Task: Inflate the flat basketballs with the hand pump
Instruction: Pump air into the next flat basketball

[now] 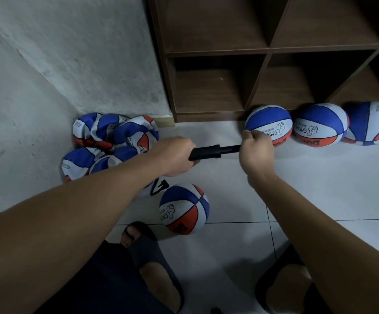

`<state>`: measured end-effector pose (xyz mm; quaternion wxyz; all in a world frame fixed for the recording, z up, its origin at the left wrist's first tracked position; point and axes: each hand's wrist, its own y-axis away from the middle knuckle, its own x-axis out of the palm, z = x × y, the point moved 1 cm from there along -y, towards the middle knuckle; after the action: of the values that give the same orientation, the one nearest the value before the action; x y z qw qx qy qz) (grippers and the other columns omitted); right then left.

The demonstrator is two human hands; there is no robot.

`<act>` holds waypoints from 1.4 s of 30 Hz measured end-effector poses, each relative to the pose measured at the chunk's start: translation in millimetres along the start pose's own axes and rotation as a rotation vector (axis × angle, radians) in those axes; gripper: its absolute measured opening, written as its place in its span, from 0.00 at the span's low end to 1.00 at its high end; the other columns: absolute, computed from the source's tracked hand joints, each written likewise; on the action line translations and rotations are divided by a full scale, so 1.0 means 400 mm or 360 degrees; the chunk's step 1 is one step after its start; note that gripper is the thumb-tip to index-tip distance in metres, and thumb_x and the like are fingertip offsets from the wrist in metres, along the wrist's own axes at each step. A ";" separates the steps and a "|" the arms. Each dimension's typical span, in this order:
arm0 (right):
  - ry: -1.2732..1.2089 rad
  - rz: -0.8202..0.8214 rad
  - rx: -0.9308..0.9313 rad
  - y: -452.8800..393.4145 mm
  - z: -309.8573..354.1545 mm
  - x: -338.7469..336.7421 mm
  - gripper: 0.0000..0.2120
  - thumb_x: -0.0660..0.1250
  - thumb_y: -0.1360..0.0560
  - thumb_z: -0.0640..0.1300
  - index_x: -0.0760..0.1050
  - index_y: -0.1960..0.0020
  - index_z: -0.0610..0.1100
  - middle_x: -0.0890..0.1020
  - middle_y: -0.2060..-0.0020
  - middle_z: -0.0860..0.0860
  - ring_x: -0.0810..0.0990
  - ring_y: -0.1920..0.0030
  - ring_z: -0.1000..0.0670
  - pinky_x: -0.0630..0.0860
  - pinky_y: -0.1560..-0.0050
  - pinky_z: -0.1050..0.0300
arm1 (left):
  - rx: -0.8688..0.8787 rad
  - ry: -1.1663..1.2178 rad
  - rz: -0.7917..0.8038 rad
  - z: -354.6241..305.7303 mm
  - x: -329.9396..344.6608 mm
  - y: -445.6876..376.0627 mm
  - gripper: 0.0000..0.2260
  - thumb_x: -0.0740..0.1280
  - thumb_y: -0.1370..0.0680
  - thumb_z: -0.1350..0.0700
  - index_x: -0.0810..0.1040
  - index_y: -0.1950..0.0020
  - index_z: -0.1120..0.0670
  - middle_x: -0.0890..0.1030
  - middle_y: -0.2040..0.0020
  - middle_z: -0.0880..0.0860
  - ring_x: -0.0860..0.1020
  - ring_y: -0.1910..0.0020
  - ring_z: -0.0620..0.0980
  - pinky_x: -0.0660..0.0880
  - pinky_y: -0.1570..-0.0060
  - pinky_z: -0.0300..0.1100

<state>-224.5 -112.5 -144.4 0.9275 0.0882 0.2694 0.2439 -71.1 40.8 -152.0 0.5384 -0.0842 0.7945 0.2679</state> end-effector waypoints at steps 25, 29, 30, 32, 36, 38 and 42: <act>-0.0112 -0.0005 0.0196 -0.065 -0.002 -0.062 0.09 0.62 0.21 0.43 0.70 0.60 0.44 0.69 0.67 0.49 0.65 0.62 0.44 0.65 0.63 0.52 | -0.0053 -0.0110 0.0001 0.058 -0.017 -0.003 0.14 0.70 0.18 0.43 0.74 0.60 0.46 0.78 0.65 0.48 0.78 0.67 0.48 0.73 0.69 0.45; -0.0044 -0.0049 0.0071 -0.010 -0.012 -0.006 0.12 0.60 0.15 0.47 0.78 0.48 0.40 0.79 0.57 0.46 0.76 0.55 0.44 0.77 0.48 0.47 | 0.0062 -0.0318 -0.0205 -0.002 -0.020 -0.007 0.10 0.69 0.17 0.46 0.74 0.56 0.46 0.76 0.64 0.46 0.74 0.67 0.48 0.62 0.71 0.42; -0.0052 -0.0024 0.0046 0.003 -0.011 0.006 0.12 0.59 0.14 0.48 0.77 0.47 0.41 0.79 0.56 0.47 0.77 0.56 0.46 0.77 0.48 0.48 | 0.0088 -0.0361 -0.0243 -0.014 -0.022 -0.006 0.08 0.69 0.17 0.47 0.76 0.54 0.46 0.75 0.64 0.46 0.74 0.66 0.48 0.61 0.71 0.42; -0.0070 0.0061 0.0019 0.026 -0.006 0.027 0.10 0.58 0.12 0.48 0.74 0.46 0.44 0.77 0.58 0.50 0.75 0.58 0.52 0.76 0.52 0.50 | 0.0126 -0.0377 -0.0242 -0.027 -0.022 -0.005 0.06 0.69 0.17 0.49 0.77 0.51 0.48 0.74 0.64 0.46 0.74 0.66 0.49 0.62 0.71 0.43; -0.0045 0.0199 0.0063 0.036 -0.003 0.052 0.14 0.57 0.11 0.50 0.75 0.49 0.43 0.75 0.63 0.48 0.73 0.65 0.49 0.68 0.66 0.54 | 0.0141 -0.0419 -0.0260 -0.042 -0.017 -0.001 0.06 0.69 0.17 0.48 0.78 0.50 0.49 0.71 0.65 0.46 0.71 0.69 0.47 0.60 0.72 0.43; -0.0044 0.0231 0.0090 0.032 -0.004 0.058 0.15 0.57 0.12 0.50 0.75 0.51 0.44 0.74 0.65 0.47 0.72 0.67 0.49 0.66 0.67 0.55 | 0.0130 -0.0420 -0.0242 -0.041 -0.019 -0.001 0.06 0.68 0.17 0.48 0.77 0.51 0.49 0.73 0.65 0.47 0.71 0.69 0.47 0.60 0.72 0.43; -0.0060 0.0251 0.0077 0.024 0.005 0.053 0.15 0.59 0.13 0.51 0.76 0.52 0.42 0.73 0.65 0.49 0.71 0.66 0.48 0.68 0.65 0.53 | 0.0126 -0.0330 -0.0211 -0.029 -0.026 -0.006 0.06 0.69 0.17 0.47 0.77 0.51 0.47 0.76 0.63 0.47 0.74 0.67 0.48 0.62 0.71 0.43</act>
<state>-211.7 -93.7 -149.4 0.9078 0.1360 0.2500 0.3080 -75.4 31.0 -140.4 0.6370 -0.0870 0.7373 0.2074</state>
